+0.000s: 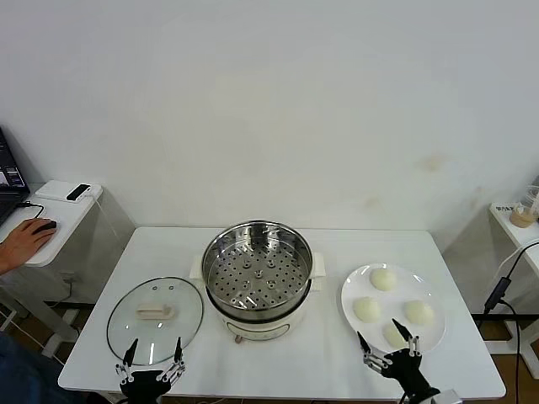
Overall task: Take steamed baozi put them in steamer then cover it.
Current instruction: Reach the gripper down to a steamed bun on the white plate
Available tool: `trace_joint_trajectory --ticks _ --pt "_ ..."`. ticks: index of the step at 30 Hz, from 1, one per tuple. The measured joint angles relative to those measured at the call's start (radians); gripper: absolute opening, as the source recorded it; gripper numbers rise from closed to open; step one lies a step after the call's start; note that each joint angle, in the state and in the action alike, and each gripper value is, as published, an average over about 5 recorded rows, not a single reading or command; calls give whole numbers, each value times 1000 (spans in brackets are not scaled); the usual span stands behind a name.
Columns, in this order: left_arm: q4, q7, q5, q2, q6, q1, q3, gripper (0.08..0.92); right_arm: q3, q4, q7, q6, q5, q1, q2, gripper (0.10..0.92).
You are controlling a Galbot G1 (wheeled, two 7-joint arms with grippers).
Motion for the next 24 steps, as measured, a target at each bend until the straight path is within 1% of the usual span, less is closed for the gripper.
trace_joint_trajectory --ticks 2,6,12,17,24 --pt "-5 2 4 1 7 -3 -4 823 10 -5 0 -2 -20 8 -6 823" --pt "-18 17 20 1 31 -15 -17 823 54 -32 -10 -12 -109 51 -37 823" --pt "-15 40 57 -8 42 -28 -26 823 92 -99 -73 -38 -255 151 -131 823" --pt "-14 52 85 -16 44 -30 -27 823 86 -178 -175 -57 -373 268 -244 823" --pt "-8 54 104 -21 38 -35 -32 823 -18 -308 -377 -57 -509 478 -416 823"
